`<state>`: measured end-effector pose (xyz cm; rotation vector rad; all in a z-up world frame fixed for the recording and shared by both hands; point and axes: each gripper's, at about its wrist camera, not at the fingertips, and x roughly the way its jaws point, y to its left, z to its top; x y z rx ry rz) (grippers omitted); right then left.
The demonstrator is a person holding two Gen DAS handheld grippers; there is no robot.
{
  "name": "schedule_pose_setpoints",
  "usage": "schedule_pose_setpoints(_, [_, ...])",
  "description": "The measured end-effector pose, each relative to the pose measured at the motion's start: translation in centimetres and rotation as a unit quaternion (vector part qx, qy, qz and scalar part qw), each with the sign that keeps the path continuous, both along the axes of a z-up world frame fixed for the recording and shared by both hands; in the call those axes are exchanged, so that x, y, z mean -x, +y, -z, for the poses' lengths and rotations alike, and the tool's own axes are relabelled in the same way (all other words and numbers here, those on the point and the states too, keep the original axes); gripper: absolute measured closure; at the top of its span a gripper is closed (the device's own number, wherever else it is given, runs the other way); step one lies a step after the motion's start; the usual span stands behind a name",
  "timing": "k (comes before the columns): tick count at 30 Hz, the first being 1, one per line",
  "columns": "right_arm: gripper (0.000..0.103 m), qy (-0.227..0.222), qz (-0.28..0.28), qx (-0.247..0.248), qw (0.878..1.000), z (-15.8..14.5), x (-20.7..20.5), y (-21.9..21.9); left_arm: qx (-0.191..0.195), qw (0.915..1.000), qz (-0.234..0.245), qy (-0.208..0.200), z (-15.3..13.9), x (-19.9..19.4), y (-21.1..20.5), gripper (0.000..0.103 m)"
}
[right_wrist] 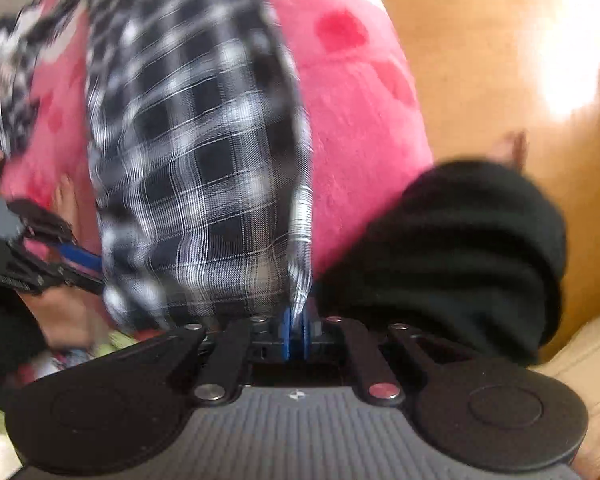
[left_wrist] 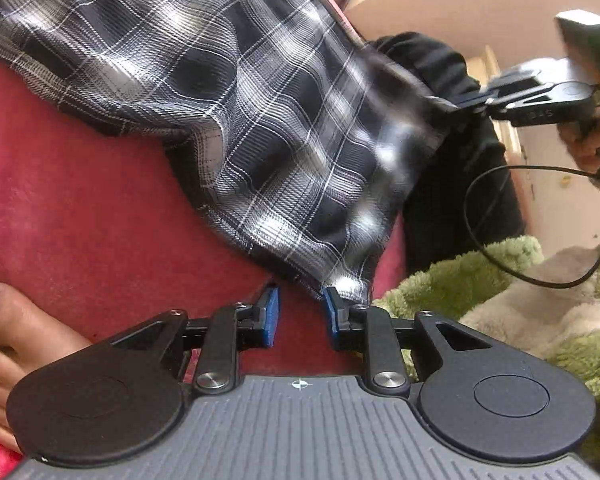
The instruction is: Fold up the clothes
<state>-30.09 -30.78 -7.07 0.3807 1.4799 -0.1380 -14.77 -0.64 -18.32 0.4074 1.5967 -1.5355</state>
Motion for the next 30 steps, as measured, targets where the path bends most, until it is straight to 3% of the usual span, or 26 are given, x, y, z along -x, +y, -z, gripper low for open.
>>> schedule_pose_setpoints(1, [0.082,-0.009,-0.024,0.035,0.999,-0.7,0.0,0.7,0.002,1.0000,0.000,-0.001,-0.1,0.4,-0.3,0.074])
schedule_pose_setpoints(2, [0.068,-0.022,-0.049,0.074,0.996,-1.5,0.0,1.4,0.004,1.0000,-0.003,0.000,-0.1,0.2,-0.2,0.073])
schedule_pose_setpoints(5, [0.066,-0.098,-0.132,0.144,0.976,-4.2,0.3,4.0,0.005,0.9998,-0.019,0.011,0.1,-0.8,0.3,0.071])
schedule_pose_setpoints(8, [0.067,-0.179,-0.230,0.065,0.954,-5.2,0.2,7.4,-0.007,0.9981,-0.058,0.018,0.3,-1.9,0.6,0.071])
schedule_pose_setpoints(12, [0.067,-0.196,-0.341,0.008,0.919,-2.6,-1.0,13.6,-0.019,0.9943,-0.104,0.011,-0.2,-2.9,1.6,0.071])
schedule_pose_setpoints(14, [0.067,-0.188,-0.372,-0.002,0.909,-1.0,-1.7,16.0,-0.025,0.9917,-0.126,0.009,-0.5,-3.3,2.2,0.071])
schedule_pose_setpoints(16, [0.066,-0.176,-0.368,-0.001,0.913,0.1,-1.7,17.4,-0.027,0.9900,-0.138,0.003,-0.8,-3.7,2.9,0.071])
schedule_pose_setpoints(19, [0.056,-0.170,-0.352,0.000,0.921,1.0,-0.8,18.9,-0.027,0.9888,-0.147,0.001,-0.9,-3.6,3.2,0.070])
schedule_pose_setpoints(26, [0.057,-0.152,-0.342,0.105,0.921,4.3,0.5,21.0,-0.032,0.9879,-0.152,-0.005,-0.1,-3.8,2.8,0.070])
schedule_pose_setpoints(28, [0.069,-0.149,-0.340,0.123,0.920,5.3,0.5,20.9,-0.030,0.9868,-0.159,-0.003,-0.1,-4.1,3.0,0.070])
schedule_pose_setpoints(30, [0.097,-0.154,-0.348,0.134,0.915,5.2,0.6,20.5,-0.028,0.9859,-0.165,-0.002,-0.1,-4.5,3.4,0.070])
